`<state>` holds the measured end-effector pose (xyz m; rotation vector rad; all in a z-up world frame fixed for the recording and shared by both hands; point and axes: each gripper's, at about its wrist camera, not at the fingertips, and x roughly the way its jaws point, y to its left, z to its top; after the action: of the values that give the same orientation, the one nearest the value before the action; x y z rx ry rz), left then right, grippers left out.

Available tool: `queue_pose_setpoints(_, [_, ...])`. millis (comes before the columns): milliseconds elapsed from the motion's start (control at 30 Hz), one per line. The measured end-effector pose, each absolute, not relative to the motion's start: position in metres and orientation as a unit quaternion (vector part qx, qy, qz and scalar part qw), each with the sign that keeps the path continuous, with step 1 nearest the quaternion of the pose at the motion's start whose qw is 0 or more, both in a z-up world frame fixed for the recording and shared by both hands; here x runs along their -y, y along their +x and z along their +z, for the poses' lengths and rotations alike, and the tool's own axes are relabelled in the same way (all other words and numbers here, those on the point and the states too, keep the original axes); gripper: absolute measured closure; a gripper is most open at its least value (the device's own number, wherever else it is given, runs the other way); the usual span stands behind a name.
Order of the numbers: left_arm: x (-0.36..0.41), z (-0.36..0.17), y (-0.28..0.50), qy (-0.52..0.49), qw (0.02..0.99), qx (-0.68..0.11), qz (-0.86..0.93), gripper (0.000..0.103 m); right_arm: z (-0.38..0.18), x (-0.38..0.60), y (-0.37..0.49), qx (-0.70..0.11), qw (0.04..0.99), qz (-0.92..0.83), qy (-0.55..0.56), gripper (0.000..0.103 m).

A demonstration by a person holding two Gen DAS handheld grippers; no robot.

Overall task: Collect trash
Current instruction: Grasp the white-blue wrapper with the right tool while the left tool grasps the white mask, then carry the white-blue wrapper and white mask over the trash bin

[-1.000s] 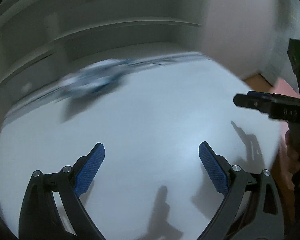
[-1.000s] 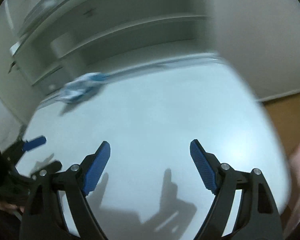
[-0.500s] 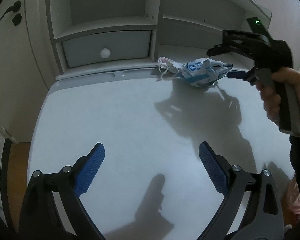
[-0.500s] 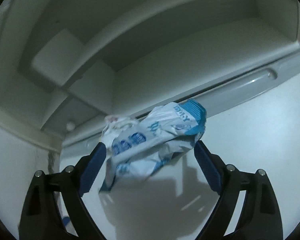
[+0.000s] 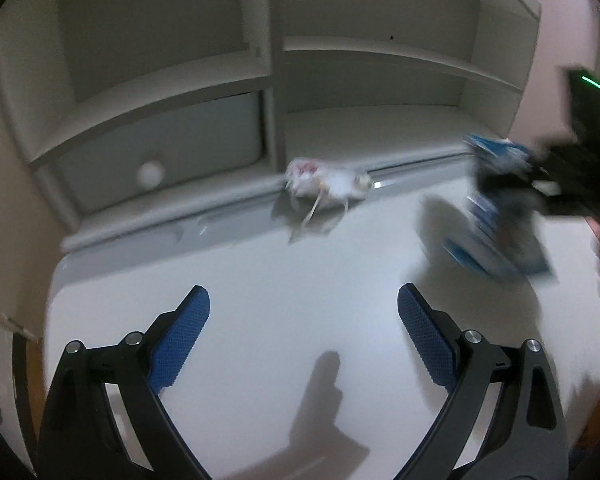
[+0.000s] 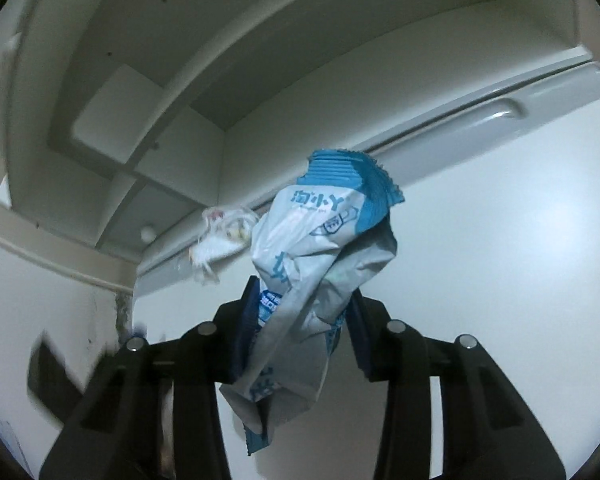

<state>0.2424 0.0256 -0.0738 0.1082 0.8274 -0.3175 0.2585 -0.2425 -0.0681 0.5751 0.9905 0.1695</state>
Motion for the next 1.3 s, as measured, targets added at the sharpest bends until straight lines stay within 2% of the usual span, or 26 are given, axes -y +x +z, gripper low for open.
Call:
queue_pose_setpoints(167, [0.011,-0.079,0.289,0.029,0.898,-0.415,-0.143,0.011,-0.068,0.263,0.210,-0.468,0.844,0.080,0.250,0.062])
queue_pose_setpoints(300, [0.037,-0.083,0.312,0.051,0.904,-0.411,-0.106,0.011,-0.075,0.266,0.185,-0.471,0.849,0.078,0.228,0.062])
queue_pose_setpoints(533, [0.053,-0.102,0.346,0.029,0.887,-0.453,-0.081,0.012,-0.079,0.282,0.146,-0.478,0.852,0.069,0.203,0.062])
queue_pose_setpoints(600, [0.055,-0.103,0.347,0.024,0.888,-0.452,-0.079,0.020,-0.078,0.287,0.138,-0.476,0.854,0.066,0.201,0.062])
queue_pose_setpoints(733, [0.061,-0.098,0.342,0.023,0.893,-0.444,-0.077,0.051,-0.074,0.306,0.115,-0.467,0.861,0.054,0.197,0.062])
queue_pose_setpoints(767, [0.064,-0.095,0.339,0.028,0.895,-0.438,-0.077,0.065,-0.072,0.310,0.110,-0.464,0.862,0.051,0.197,0.062])
queue_pose_setpoints(833, [0.074,-0.091,0.330,0.038,0.897,-0.434,-0.079,0.077,-0.070,0.323,0.098,-0.456,0.866,0.042,0.200,0.062])
queue_pose_setpoints(967, [0.093,-0.081,0.307,0.057,0.904,-0.416,-0.086,0.082,-0.066,0.350,0.073,-0.441,0.874,0.018,0.205,0.062])
queue_pose_setpoints(1167, [0.137,-0.057,0.242,0.073,0.904,-0.395,-0.147,0.082,-0.065,0.404,0.021,-0.419,0.882,-0.027,0.215,0.062])
queue_pose_setpoints(1300, [0.201,-0.040,0.178,0.095,0.896,-0.372,-0.222,0.082,-0.069,0.451,-0.022,-0.404,0.883,-0.074,0.227,0.062])
